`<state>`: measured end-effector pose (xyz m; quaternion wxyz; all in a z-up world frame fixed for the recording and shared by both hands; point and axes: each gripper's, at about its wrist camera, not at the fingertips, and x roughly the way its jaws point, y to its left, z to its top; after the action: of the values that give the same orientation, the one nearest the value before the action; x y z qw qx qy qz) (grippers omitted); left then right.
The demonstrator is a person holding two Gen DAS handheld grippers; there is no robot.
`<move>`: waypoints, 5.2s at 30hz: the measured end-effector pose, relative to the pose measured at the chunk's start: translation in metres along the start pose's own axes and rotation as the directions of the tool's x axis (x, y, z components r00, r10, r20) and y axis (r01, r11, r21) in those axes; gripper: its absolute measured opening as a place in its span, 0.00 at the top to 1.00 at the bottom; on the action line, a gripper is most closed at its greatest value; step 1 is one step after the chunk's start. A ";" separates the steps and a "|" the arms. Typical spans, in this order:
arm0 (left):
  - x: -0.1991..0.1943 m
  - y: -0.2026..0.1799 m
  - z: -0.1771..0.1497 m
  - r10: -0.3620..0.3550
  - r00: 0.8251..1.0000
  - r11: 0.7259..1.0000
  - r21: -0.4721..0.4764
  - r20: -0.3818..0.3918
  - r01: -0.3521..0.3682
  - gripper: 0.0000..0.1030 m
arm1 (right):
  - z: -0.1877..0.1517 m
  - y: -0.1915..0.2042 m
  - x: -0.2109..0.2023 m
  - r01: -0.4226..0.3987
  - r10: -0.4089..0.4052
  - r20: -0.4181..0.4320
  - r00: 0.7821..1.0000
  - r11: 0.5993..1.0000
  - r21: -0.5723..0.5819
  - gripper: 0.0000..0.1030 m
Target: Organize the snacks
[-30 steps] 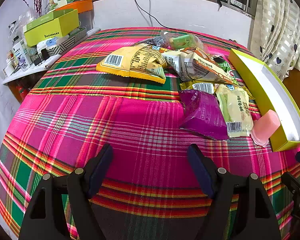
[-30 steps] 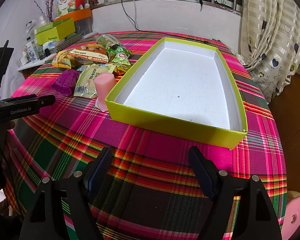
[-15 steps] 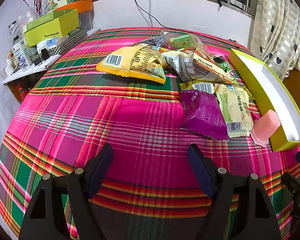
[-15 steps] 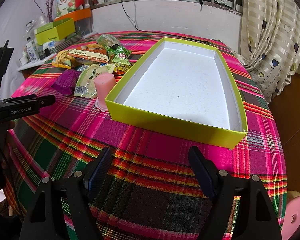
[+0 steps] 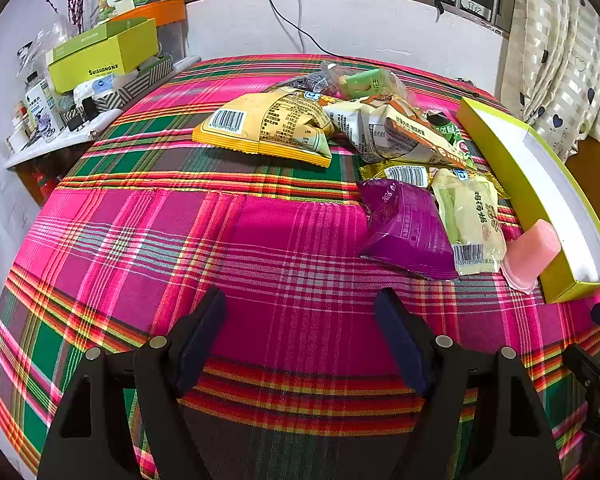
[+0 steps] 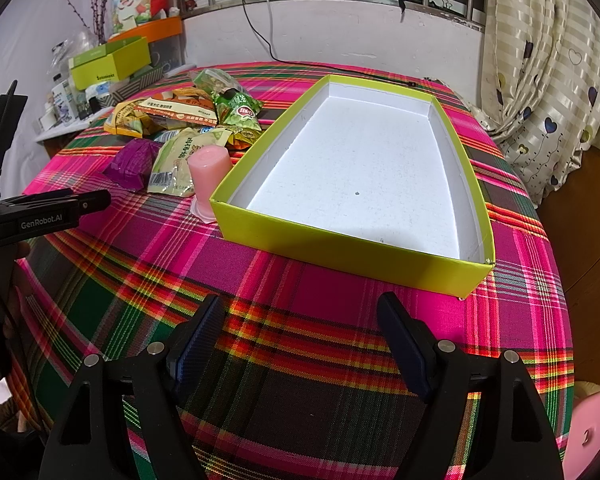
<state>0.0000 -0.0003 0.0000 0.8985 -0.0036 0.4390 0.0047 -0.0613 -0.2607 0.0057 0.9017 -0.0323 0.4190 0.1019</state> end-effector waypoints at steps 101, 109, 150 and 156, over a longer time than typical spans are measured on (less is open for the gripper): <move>-0.004 -0.011 0.033 -0.252 0.968 0.967 -0.045 0.018 0.253 0.35 | 0.089 0.048 -0.014 -0.120 0.129 0.111 0.985 0.989 -0.081 0.31; 0.013 -0.021 0.038 -0.267 0.963 0.963 -0.044 -0.021 0.266 0.35 | 0.097 0.049 -0.007 -0.119 0.128 0.110 0.986 0.989 -0.085 0.31; 0.000 0.033 0.022 -0.308 0.951 0.942 -0.132 0.028 0.309 0.59 | 0.177 0.127 0.100 -0.123 0.110 -0.056 0.992 0.930 -0.346 0.46; -0.001 0.035 0.022 -0.307 0.951 0.942 -0.132 0.028 0.308 0.60 | 0.179 0.131 0.086 -0.077 0.086 0.008 0.996 0.920 -0.383 0.69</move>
<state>0.0167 0.0354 0.0141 0.8875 -0.1327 0.4284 -0.1059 0.0995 -0.0932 0.0595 0.8781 -0.1888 0.3809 0.2196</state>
